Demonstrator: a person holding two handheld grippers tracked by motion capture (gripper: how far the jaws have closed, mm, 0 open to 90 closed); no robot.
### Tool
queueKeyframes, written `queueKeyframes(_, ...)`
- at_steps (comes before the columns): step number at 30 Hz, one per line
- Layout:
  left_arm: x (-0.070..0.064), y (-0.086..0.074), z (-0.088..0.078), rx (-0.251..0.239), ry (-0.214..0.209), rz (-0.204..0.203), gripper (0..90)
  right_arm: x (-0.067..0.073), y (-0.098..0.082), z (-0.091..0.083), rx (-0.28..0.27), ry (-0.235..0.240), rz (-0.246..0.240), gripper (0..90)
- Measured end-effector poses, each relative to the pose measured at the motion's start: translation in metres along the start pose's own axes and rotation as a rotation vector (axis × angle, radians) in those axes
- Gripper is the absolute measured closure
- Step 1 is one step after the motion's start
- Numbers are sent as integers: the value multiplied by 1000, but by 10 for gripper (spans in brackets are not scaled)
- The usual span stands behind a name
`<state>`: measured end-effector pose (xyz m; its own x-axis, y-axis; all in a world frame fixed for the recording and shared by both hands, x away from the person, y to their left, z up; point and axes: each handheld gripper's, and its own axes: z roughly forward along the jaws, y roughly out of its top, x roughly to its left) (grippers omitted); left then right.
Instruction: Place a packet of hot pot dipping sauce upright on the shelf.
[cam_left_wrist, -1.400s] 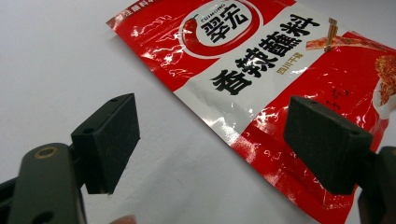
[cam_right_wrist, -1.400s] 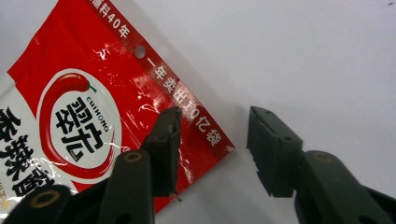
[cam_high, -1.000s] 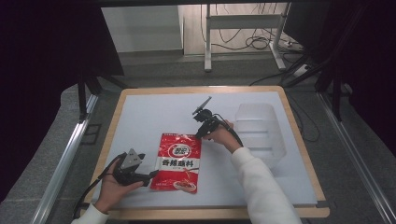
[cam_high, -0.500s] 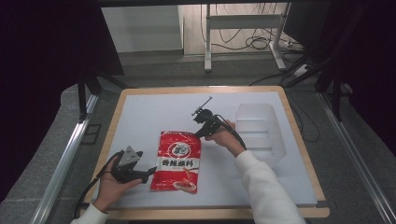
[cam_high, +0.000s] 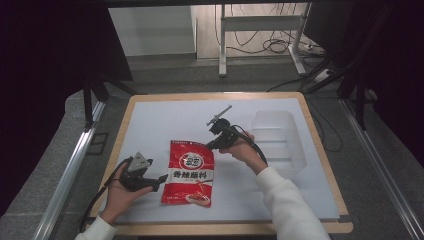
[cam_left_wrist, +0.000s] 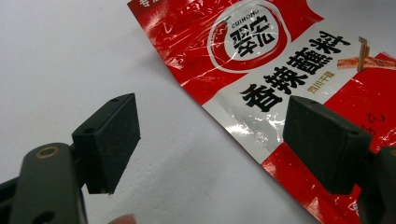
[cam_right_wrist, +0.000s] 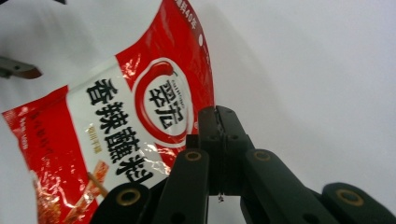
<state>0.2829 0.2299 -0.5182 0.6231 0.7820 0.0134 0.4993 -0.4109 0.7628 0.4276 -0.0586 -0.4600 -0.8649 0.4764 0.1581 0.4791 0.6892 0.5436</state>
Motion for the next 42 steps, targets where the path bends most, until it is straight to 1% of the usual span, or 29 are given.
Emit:
queueKeyframes(4,5,4,0,-3,13,2,181,6,-1,-2,-6,8,-17,890)
queueKeyframes(6,8,6,-1,-12,11,-8,181,8,-2,-3,-10,13,-23,890)
queueKeyframes(8,13,9,0,-16,6,-18,182,9,-3,-3,-9,15,-30,890)
queueKeyframes(11,22,15,3,-22,0,-20,199,10,-4,-4,-8,14,-29,890)
queueKeyframes(14,30,21,9,-13,-2,-21,213,10,-5,-6,-10,16,-31,890)
queueKeyframes(17,35,27,16,-1,-4,-3,221,11,-6,-7,-6,16,-34,890)
queueKeyframes(19,38,32,20,6,-20,2,229,12,-6,-7,-5,16,-38,890)
queueKeyframes(22,42,37,26,15,-38,29,252,14,-6,-8,-1,15,-48,889)
queueKeyframes(25,46,41,34,14,-77,46,272,16,-7,-8,0,12,-54,890)
queueKeyframes(27,48,43,41,19,-91,60,297,17,-7,-9,1,12,-60,889)
queueKeyframes(29,50,45,49,27,-112,58,306,18,-7,-8,0,12,-63,889)
queueKeyframes(32,51,47,58,17,-140,56,330,19,-8,-9,0,10,-71,889)
queueKeyframes(33,51,47,60,19,-145,64,337,19,-8,-9,0,10,-72,889)
queueKeyframes(35,50,48,63,14,-149,79,369,20,-8,-9,0,10,-73,889)
queueKeyframes(36,49,49,64,8,-161,79,391,20,-8,-9,1,10,-74,889)
queueKeyframes(39,48,49,64,6,-176,98,463,19,-8,-9,2,11,-75,888)
queueKeyframes(42,45,49,61,14,-167,130,530,20,-8,-9,5,7,-78,886)
